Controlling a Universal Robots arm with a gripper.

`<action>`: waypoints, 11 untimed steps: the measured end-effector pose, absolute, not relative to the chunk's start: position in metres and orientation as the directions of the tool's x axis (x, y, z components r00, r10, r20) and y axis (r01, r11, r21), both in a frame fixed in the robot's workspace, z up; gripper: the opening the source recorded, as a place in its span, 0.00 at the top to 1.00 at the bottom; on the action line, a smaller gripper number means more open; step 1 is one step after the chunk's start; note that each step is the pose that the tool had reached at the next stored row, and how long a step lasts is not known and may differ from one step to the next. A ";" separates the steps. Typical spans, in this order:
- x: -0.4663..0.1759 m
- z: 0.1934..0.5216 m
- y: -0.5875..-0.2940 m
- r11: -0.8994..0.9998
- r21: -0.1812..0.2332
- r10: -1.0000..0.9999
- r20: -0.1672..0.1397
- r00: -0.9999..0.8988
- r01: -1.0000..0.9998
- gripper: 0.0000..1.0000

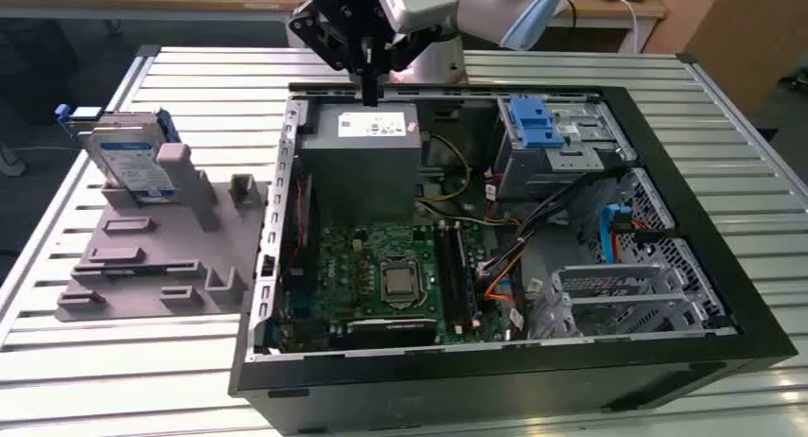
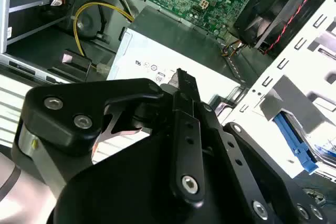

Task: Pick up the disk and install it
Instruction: 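Reach for the disk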

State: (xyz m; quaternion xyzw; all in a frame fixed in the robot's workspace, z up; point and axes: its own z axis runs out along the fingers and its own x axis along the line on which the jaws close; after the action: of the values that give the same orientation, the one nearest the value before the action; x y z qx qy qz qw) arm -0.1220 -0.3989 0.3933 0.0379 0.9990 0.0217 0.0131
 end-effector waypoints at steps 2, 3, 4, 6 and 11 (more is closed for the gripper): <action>-0.122 0.393 -0.399 0.996 0.044 0.076 -0.024 -0.997 0.075 0.89; -0.122 0.393 -0.399 0.996 0.044 0.076 -0.024 -0.997 0.075 0.89; -0.123 0.393 -0.399 0.996 0.044 0.076 -0.024 -0.997 0.075 0.89; -0.123 0.393 -0.399 0.996 0.044 0.076 -0.024 -0.997 0.075 0.89; -0.127 0.393 -0.399 0.996 0.044 0.076 -0.024 -0.997 0.075 0.89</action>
State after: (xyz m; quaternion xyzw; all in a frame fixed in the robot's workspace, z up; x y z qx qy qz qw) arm -0.1267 -0.3990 0.3933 0.0379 0.9990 0.0217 0.0131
